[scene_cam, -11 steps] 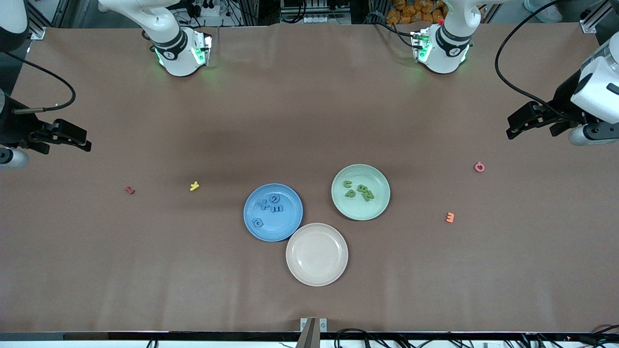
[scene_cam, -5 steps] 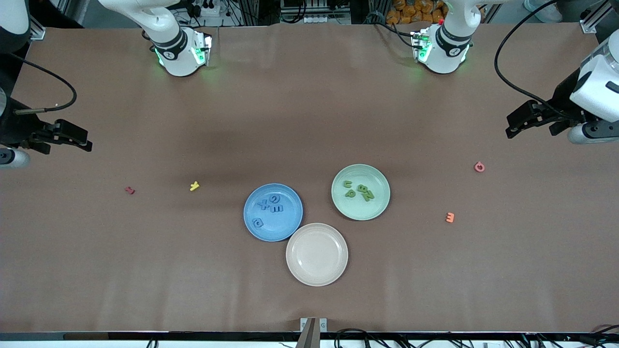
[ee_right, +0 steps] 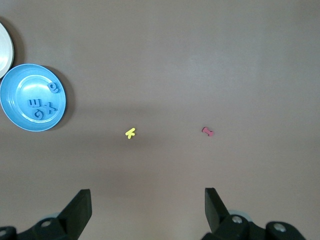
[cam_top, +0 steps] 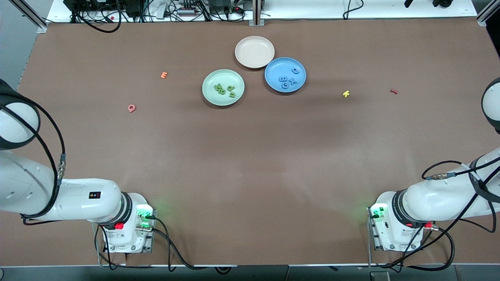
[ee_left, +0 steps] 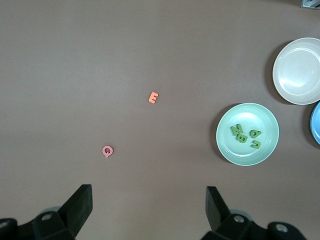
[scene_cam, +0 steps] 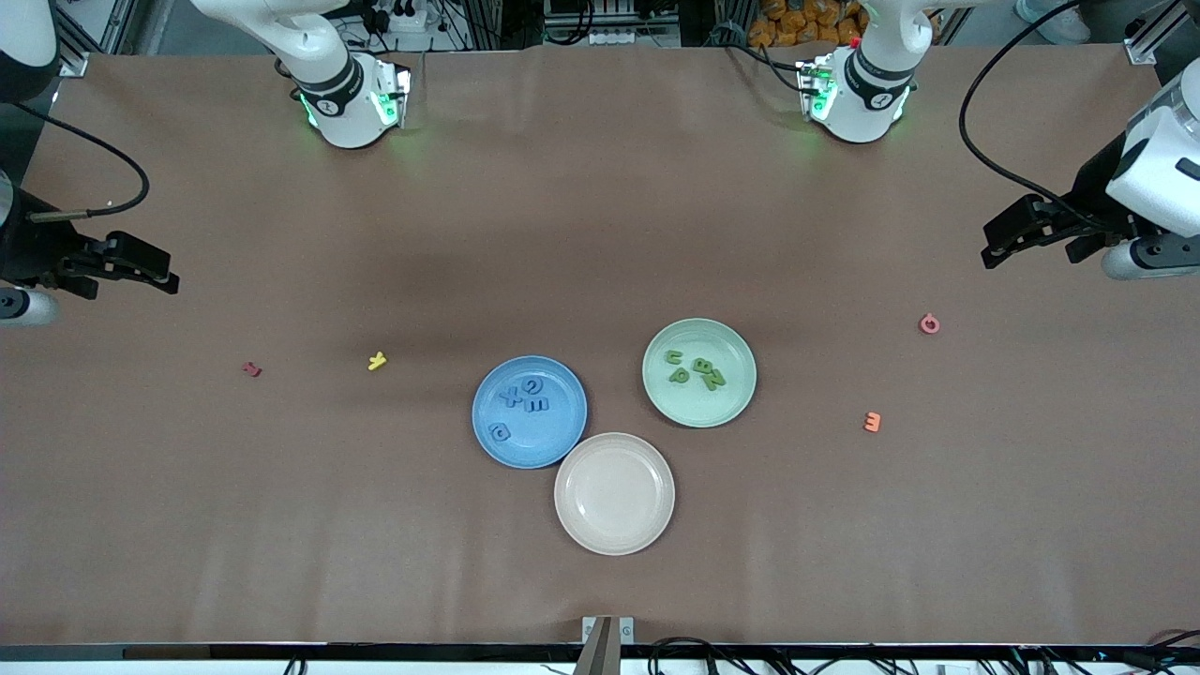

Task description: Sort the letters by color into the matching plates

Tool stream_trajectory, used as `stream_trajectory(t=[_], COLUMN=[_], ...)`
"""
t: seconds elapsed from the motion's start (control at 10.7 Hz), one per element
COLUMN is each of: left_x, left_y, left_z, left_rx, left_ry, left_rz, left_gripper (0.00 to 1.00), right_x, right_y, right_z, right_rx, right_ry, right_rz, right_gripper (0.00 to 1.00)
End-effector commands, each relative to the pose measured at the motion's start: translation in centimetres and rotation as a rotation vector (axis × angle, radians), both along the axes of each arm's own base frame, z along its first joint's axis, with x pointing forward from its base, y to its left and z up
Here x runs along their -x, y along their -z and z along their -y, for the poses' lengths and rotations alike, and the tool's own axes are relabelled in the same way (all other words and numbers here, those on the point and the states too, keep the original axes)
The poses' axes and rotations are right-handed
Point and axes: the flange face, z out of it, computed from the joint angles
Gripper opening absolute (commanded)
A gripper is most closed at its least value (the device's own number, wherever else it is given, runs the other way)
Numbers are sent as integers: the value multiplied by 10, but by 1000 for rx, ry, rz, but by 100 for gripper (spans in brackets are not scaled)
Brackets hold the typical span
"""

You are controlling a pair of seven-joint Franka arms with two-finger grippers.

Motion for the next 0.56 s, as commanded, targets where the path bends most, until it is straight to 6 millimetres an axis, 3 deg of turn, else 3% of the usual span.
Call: stream_trajectory(t=[0.0,0.47], left_x=[5,8], left_y=[-3,-4], left_z=[-4,-7], left_rx=[3,-57], left_ry=[4,11], left_rz=[-5,-9], left_gripper=[100,100], right_x=[1,1], right_y=[0,1], right_z=[-1,-1], right_rx=[10,10], right_ry=[-10,-10], right_rz=[2,2], right_gripper=[100,100])
